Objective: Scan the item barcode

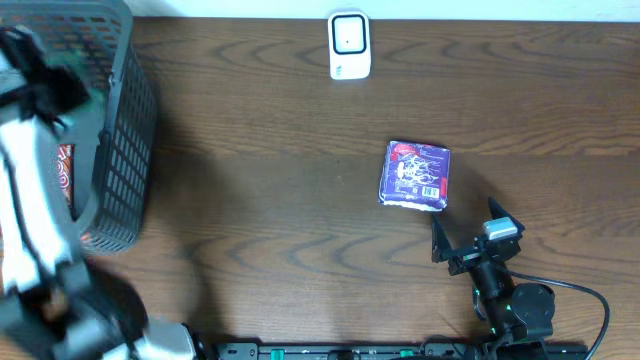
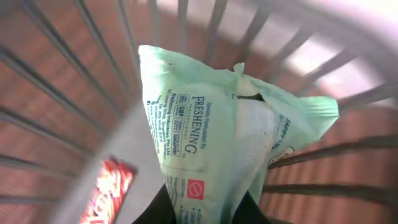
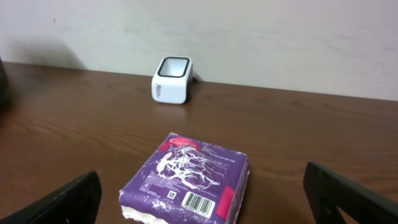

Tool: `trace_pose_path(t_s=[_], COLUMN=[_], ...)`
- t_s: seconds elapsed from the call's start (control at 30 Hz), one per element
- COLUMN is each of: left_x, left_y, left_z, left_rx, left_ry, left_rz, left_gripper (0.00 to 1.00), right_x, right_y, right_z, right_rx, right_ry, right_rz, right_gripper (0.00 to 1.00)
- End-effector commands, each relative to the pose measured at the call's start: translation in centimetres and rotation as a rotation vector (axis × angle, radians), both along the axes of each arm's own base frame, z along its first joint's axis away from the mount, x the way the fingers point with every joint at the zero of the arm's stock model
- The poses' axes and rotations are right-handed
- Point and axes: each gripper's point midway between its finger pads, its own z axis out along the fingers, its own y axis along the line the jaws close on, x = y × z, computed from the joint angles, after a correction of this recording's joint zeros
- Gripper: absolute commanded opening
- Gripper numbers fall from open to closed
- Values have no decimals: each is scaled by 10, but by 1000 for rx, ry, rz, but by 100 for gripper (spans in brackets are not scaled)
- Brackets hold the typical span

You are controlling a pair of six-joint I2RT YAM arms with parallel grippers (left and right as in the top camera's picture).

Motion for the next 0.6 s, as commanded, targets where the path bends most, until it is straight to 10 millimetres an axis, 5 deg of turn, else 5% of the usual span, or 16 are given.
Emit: trace_pose_path(t_s=[0.0,0.17,0.3,0.4,0.57], left_x=[-36,-76,-90,-91,-84], left_y=[-33,-88,-146,-185,-253], left_z=[126,192,217,209,163], left_rx=[38,-89,-149,-203,-318], left_ry=[-287,-480,-549,-509,-343], left_rz=[-31,-124,-331,-432,-598], left_gripper=[8,7,7,7,7], right_x=[0,0,0,0,0], right_y=[-1,-1,-1,-1,-1], right_z=[0,0,0,0,0], right_rx=[7,7,7,7,7], right_ry=[2,2,2,2,2], right_rz=[-5,-5,-5,-6,-6], right_gripper=[99,99,99,99,99])
